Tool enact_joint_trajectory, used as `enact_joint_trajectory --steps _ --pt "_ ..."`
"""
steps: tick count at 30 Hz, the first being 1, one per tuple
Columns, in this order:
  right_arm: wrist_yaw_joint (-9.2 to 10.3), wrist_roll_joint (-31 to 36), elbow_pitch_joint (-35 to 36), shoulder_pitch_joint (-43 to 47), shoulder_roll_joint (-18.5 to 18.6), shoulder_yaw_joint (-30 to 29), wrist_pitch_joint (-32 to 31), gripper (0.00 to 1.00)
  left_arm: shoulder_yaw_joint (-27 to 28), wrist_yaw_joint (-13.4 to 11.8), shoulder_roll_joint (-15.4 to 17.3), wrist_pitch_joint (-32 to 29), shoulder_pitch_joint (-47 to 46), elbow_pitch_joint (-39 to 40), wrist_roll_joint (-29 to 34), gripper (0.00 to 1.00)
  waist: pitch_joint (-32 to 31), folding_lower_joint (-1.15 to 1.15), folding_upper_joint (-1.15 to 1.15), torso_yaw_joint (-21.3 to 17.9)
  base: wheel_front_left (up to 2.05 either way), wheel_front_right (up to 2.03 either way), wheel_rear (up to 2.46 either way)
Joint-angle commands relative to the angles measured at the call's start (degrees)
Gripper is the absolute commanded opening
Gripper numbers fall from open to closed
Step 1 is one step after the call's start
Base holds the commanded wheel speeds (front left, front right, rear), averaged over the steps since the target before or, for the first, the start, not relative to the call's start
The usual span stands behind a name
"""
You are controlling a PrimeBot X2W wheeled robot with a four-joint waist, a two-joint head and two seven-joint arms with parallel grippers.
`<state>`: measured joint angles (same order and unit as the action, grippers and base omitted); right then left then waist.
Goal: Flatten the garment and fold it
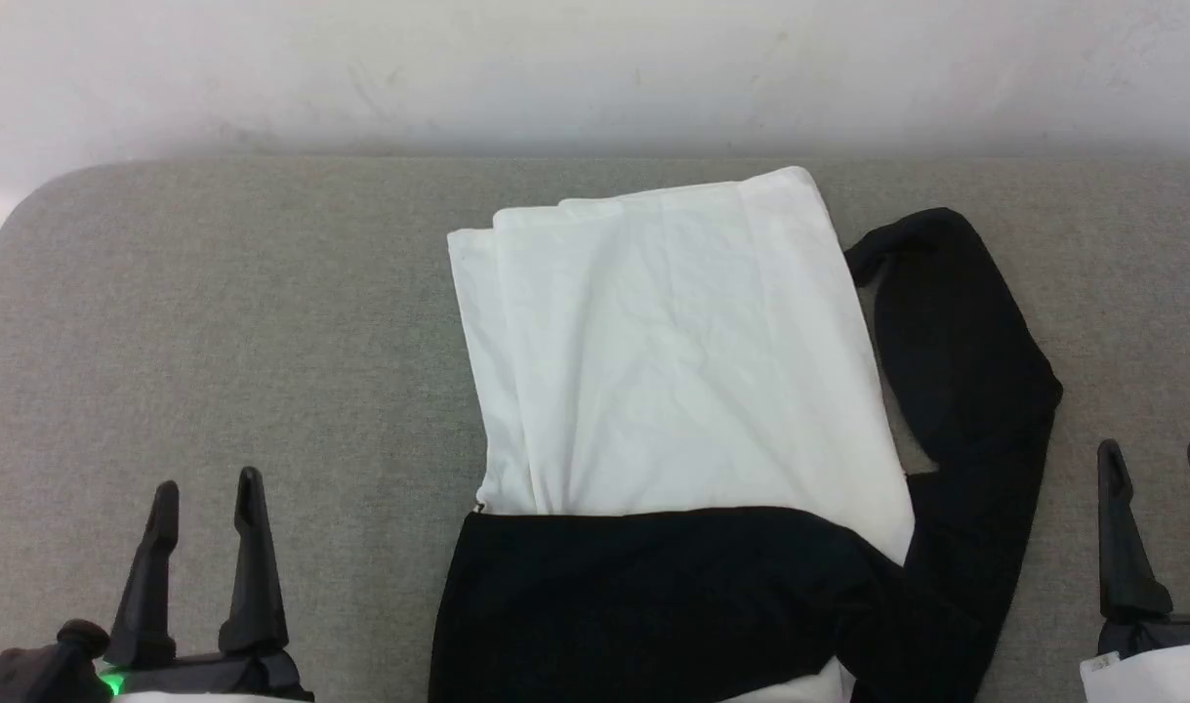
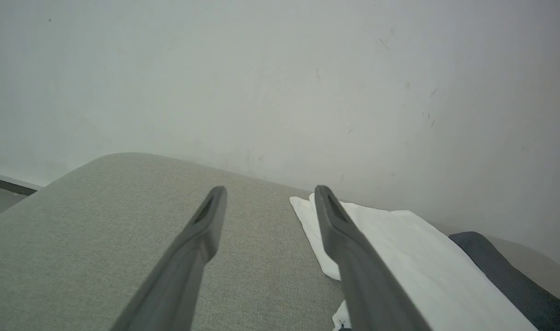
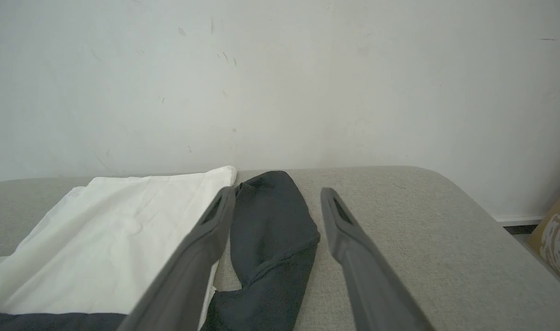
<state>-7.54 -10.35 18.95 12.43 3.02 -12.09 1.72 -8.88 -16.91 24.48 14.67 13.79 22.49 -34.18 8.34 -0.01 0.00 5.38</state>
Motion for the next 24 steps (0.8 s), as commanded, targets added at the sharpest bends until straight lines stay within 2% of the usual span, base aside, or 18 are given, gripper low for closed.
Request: enact_joint_trajectory --steps 1,5,11,14,18,22,24 --pt "0.05 -0.5 -0.2 0.5 -0.1 0.1 0.3 1.0 1.4 2.1 -2.1 0.3 0.5 -0.4 0.9 1.0 0.0 0.01 0.0 0.2 0.0 0.0 0.0" --pt "0.05 0.5 0.4 -0.7 -0.1 0.7 -0.3 1.0 4.3 6.9 -6.1 0.3 0.6 -0.8 3.1 1.0 1.0 0.01 0.0 0.4 0.0 0.0 0.0" --pt "0.05 4.7 4.1 -11.0 0.0 3.2 -6.0 1.0 7.6 10.9 -10.0 0.3 -1.1 1.3 4.0 1.0 5.0 0.01 0.0 -0.4 0.0 0.0 0.0" --pt "0.05 5.3 5.0 -20.5 2.6 4.7 -11.4 1.0 8.4 12.5 -11.4 0.3 -2.2 2.2 3.9 1.0 8.2 0.01 0.0 -0.6 0.0 0.0 0.0" --pt "0.05 2.7 3.6 -35.2 8.1 5.8 -19.5 1.0 9.1 14.4 -13.1 0.3 -4.8 3.0 3.5 1.0 12.9 0.01 0.0 -0.1 0.0 0.0 0.0" --pt "0.05 -0.4 -1.5 -48.8 13.3 7.5 -27.9 1.0 9.4 16.2 -14.0 0.3 -7.5 3.2 3.6 1.0 17.3 0.01 0.0 1.0 0.0 0.0 0.0" --pt "0.05 -1.9 -5.1 -54.1 14.5 7.9 -31.6 1.0 9.4 16.9 -14.6 0.3 -8.9 3.0 3.5 1.0 18.9 0.01 0.0 1.6 0.0 0.0 0.0"
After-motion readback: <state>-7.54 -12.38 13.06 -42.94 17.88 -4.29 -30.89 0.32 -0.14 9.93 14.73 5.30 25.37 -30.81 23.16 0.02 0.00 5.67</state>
